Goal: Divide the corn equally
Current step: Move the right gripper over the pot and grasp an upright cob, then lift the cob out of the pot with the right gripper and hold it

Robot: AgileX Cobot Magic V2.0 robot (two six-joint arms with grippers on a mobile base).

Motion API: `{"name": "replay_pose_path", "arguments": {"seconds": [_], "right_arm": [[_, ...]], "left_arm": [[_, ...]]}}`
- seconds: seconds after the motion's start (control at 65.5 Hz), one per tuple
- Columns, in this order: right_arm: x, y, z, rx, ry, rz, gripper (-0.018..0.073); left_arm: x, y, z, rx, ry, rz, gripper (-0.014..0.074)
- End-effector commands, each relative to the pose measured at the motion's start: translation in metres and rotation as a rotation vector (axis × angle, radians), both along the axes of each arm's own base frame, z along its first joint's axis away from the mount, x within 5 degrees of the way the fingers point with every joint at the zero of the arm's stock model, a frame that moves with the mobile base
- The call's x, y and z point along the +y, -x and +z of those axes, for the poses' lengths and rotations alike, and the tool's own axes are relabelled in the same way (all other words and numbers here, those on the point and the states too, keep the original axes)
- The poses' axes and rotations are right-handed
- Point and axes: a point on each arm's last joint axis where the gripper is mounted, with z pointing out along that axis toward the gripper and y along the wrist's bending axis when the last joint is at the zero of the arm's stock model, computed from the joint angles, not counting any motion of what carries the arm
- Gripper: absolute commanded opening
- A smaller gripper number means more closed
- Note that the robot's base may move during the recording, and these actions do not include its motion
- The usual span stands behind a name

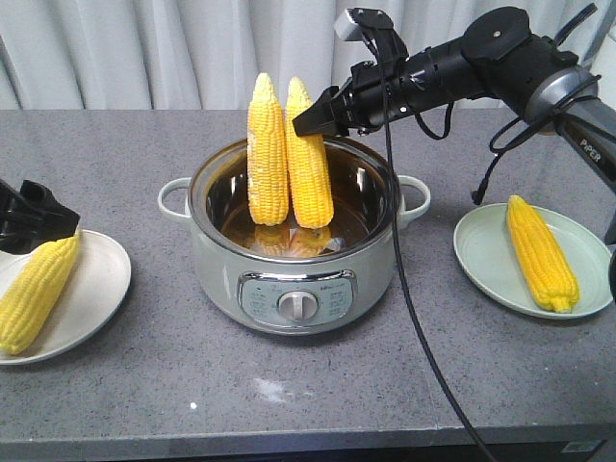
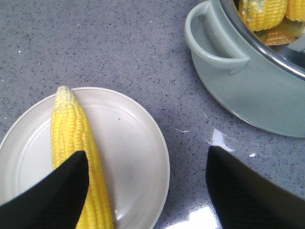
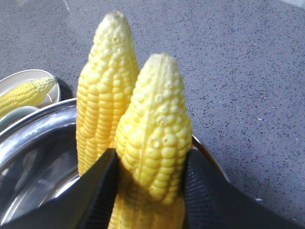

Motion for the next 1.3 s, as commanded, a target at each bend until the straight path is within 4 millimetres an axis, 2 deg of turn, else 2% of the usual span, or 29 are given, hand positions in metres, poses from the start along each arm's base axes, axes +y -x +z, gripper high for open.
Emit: {"name": "replay_pose_path", "arguments": {"seconds": [0.0,0.183,0.397,0.657,0.886,1.176,1.283], "right_arm": [[-0.003,0.010,0.045,-0.114,-0.067,-0.018,0.0211],[-0.004,0.013,0.050,-0.124,-0.055,-0.015,0.0211],[-0.013,0.025,0.081,-0.204,-0.072,-0.050,0.0211],[-0.037,0.060,0.129,-0.269,-0.067,0.001,0.0211],[-0.037,0.095,0.162,-0.287,-0.109,0.065,0.0211],[-0.037,0.116,0.177,-0.238,-0.132,0.095,0.0211],[-0.037,0.121,0.175,-0.197,-0.145,0.095,0.0211]], "left_arm": [[-0.002,0.002,0.016,-0.094,0.030,0.007,0.0507],[-0.002,0.002,0.016,-0.094,0.030,0.007,0.0507],[-0.002,0.002,0.016,-0.094,0.030,0.007,0.0507],[-0.002,0.002,0.016,-0.095,0.030,0.007,0.0507],[-0.002,0.002,0.016,-0.095,0.030,0.007,0.0507],[-0.002,0.002,0.016,-0.095,0.030,0.007,0.0507],[-0.002,0.002,0.016,-0.095,0.030,0.007,0.0507]]}}
